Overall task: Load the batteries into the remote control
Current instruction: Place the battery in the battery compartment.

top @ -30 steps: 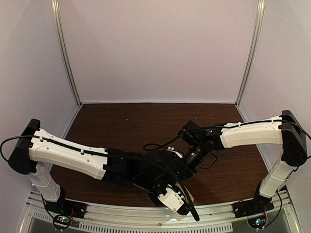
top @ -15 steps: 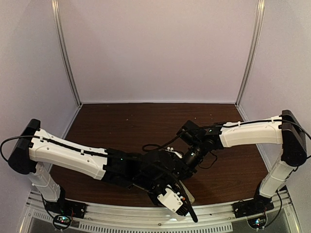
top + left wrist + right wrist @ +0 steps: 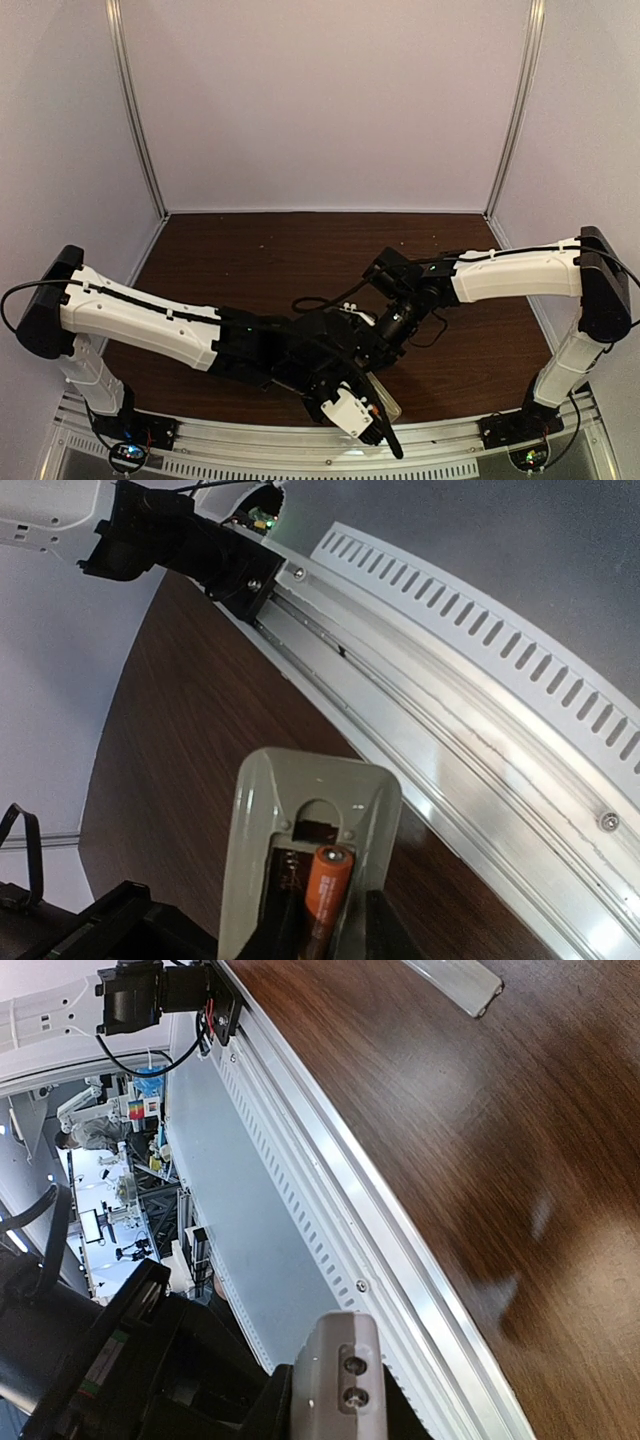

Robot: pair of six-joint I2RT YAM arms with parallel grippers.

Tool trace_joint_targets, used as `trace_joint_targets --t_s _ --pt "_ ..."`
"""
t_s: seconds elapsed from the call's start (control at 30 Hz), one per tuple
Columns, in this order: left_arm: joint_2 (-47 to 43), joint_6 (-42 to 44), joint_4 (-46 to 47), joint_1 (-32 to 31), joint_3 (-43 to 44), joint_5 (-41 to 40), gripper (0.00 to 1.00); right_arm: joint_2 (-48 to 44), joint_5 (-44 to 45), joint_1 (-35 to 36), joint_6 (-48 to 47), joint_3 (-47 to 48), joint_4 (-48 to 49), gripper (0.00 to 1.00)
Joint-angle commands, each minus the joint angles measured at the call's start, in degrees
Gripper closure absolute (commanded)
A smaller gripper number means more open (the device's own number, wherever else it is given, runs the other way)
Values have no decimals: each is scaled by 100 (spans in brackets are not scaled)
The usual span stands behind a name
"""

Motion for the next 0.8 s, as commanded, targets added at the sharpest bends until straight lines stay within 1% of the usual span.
trace_joint_targets --t_s 0.0,0.13,0.33,0.5,0.63,0.77 --pt "-124 -3 -51 49 -95 29 72 40 -160 47 27 129 37 100" --pt "-145 -44 -31 50 -89 -63 67 43 -178 40 55 114 75 100" --pt "-257 -214 112 63 -38 -178 51 111 -195 -9 137 1 250 100" --pt "-386 -476 211 75 64 -222 40 136 -178 -90 224 -64 407 100" --pt "-631 -772 269 72 79 -253 34 80 -138 -282 406 -158 647 100" --pt "-1072 -1215 645 79 -182 -416 23 9 -93 -461 582 -230 894 100"
